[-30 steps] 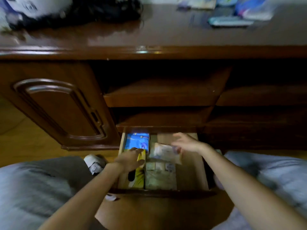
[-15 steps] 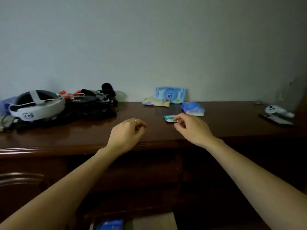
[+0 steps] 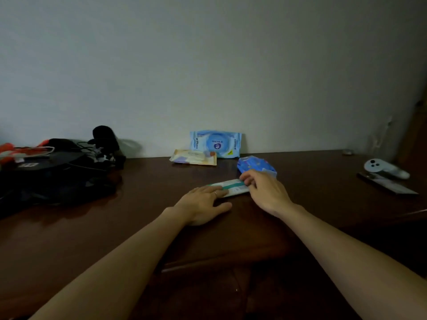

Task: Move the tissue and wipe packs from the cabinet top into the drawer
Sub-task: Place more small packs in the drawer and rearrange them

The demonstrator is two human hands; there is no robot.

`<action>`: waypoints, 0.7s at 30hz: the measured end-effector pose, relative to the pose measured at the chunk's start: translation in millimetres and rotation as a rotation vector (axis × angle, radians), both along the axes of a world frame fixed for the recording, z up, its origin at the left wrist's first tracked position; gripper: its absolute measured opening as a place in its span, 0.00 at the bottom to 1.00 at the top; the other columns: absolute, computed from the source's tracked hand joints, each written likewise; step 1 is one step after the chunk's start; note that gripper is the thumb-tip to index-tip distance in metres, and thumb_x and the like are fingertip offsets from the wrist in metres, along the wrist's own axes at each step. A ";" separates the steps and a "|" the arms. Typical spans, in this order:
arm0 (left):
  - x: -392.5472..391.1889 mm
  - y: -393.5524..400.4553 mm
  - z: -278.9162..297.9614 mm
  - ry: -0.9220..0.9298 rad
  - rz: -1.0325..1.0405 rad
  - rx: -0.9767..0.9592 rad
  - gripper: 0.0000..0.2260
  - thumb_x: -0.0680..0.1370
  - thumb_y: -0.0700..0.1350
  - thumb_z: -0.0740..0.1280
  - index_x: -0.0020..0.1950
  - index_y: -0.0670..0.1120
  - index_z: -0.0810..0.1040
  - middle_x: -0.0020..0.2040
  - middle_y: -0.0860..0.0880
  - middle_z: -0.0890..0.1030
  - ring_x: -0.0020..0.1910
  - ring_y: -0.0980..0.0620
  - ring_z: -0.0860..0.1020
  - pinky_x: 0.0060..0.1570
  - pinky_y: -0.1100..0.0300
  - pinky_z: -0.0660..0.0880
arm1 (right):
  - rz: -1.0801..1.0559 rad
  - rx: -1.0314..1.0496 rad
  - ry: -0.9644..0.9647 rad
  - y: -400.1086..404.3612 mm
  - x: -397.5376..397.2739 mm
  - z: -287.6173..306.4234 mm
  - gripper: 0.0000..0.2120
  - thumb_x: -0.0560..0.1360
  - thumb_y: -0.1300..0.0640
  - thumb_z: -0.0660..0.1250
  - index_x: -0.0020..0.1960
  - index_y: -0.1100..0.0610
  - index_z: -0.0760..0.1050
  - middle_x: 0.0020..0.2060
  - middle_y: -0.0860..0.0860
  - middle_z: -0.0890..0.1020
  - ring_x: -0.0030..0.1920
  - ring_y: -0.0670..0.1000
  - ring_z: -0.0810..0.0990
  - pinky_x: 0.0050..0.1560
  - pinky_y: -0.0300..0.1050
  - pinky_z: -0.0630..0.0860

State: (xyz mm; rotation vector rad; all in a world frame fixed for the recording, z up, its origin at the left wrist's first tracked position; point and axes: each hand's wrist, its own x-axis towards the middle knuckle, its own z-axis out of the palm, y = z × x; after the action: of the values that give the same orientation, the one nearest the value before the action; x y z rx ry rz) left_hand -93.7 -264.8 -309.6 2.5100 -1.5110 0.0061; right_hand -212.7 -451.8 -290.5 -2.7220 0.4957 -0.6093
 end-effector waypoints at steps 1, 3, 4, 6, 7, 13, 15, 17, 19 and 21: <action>7.3 -4.8 2.9 -0.037 0.021 -0.027 0.28 0.78 0.70 0.52 0.74 0.59 0.68 0.73 0.52 0.69 0.70 0.49 0.68 0.69 0.50 0.63 | -0.014 -0.004 -0.020 -4.6 11.4 1.5 0.16 0.79 0.58 0.63 0.63 0.43 0.73 0.57 0.43 0.78 0.57 0.42 0.77 0.53 0.42 0.76; 24.1 -5.6 9.3 -0.161 0.093 -0.093 0.24 0.77 0.69 0.52 0.61 0.57 0.76 0.61 0.51 0.77 0.56 0.51 0.74 0.59 0.52 0.69 | 0.008 -0.010 0.023 -8.5 39.8 3.9 0.17 0.79 0.57 0.64 0.67 0.45 0.72 0.62 0.45 0.76 0.62 0.46 0.75 0.59 0.47 0.76; 34.2 -2.3 10.8 -0.219 0.135 -0.111 0.21 0.77 0.70 0.53 0.55 0.58 0.75 0.56 0.51 0.78 0.50 0.52 0.73 0.55 0.53 0.70 | 0.029 -0.018 0.060 -8.0 56.0 4.4 0.18 0.79 0.55 0.64 0.69 0.45 0.71 0.65 0.47 0.75 0.64 0.48 0.74 0.62 0.50 0.75; 57.6 12.0 8.5 -0.269 0.235 -0.099 0.21 0.75 0.72 0.54 0.53 0.57 0.72 0.55 0.51 0.78 0.48 0.52 0.73 0.50 0.53 0.72 | 0.054 -0.036 0.130 -3.9 93.4 6.4 0.20 0.80 0.51 0.62 0.72 0.46 0.68 0.69 0.49 0.72 0.68 0.51 0.72 0.64 0.55 0.73; 69.2 21.7 5.3 -0.251 0.295 -0.068 0.26 0.74 0.74 0.54 0.58 0.56 0.71 0.56 0.51 0.78 0.51 0.51 0.74 0.48 0.53 0.72 | 0.065 -0.055 0.167 -0.6 114.2 8.5 0.22 0.80 0.49 0.61 0.74 0.46 0.65 0.72 0.50 0.70 0.69 0.53 0.71 0.65 0.57 0.73; 129.4 63.2 -9.5 -0.225 0.500 -0.122 0.34 0.73 0.73 0.55 0.70 0.53 0.72 0.59 0.50 0.71 0.58 0.50 0.71 0.45 0.53 0.74 | 0.036 -0.055 0.380 8.5 224.8 -5.1 0.35 0.81 0.39 0.54 0.82 0.49 0.45 0.81 0.49 0.43 0.81 0.55 0.45 0.77 0.61 0.54; 139.7 63.8 -12.4 -0.174 0.580 -0.167 0.34 0.74 0.70 0.59 0.69 0.48 0.71 0.63 0.48 0.71 0.59 0.49 0.72 0.49 0.53 0.75 | -0.012 -0.105 0.435 5.8 242.2 -16.3 0.33 0.81 0.37 0.50 0.82 0.49 0.48 0.81 0.50 0.45 0.80 0.57 0.48 0.76 0.62 0.53; 142.8 61.1 -14.3 -0.149 0.606 -0.201 0.30 0.74 0.68 0.61 0.65 0.47 0.70 0.61 0.47 0.75 0.56 0.48 0.74 0.47 0.54 0.74 | -0.028 -0.238 0.390 4.5 247.1 -17.9 0.31 0.80 0.38 0.50 0.79 0.51 0.58 0.79 0.53 0.57 0.77 0.59 0.58 0.73 0.59 0.58; 140.0 61.1 -13.2 -0.179 0.598 -0.240 0.26 0.74 0.65 0.62 0.63 0.47 0.69 0.58 0.46 0.77 0.54 0.48 0.74 0.48 0.53 0.74 | -0.024 -0.322 0.340 7.6 243.7 -14.8 0.29 0.80 0.39 0.51 0.75 0.52 0.67 0.73 0.56 0.68 0.71 0.59 0.66 0.70 0.57 0.63; 132.8 64.5 -11.0 -0.197 0.605 -0.258 0.28 0.75 0.62 0.62 0.68 0.47 0.66 0.60 0.44 0.76 0.57 0.46 0.73 0.53 0.51 0.74 | -0.011 -0.353 0.315 15.5 230.3 -12.5 0.26 0.80 0.40 0.52 0.71 0.52 0.73 0.68 0.57 0.72 0.67 0.59 0.70 0.67 0.55 0.66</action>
State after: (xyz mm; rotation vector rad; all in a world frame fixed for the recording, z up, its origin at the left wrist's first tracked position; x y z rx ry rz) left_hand 39.1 -200.4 -320.6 2.6916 -0.6875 0.5165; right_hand 17.5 -436.4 -303.0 -3.1761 0.5184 -0.2890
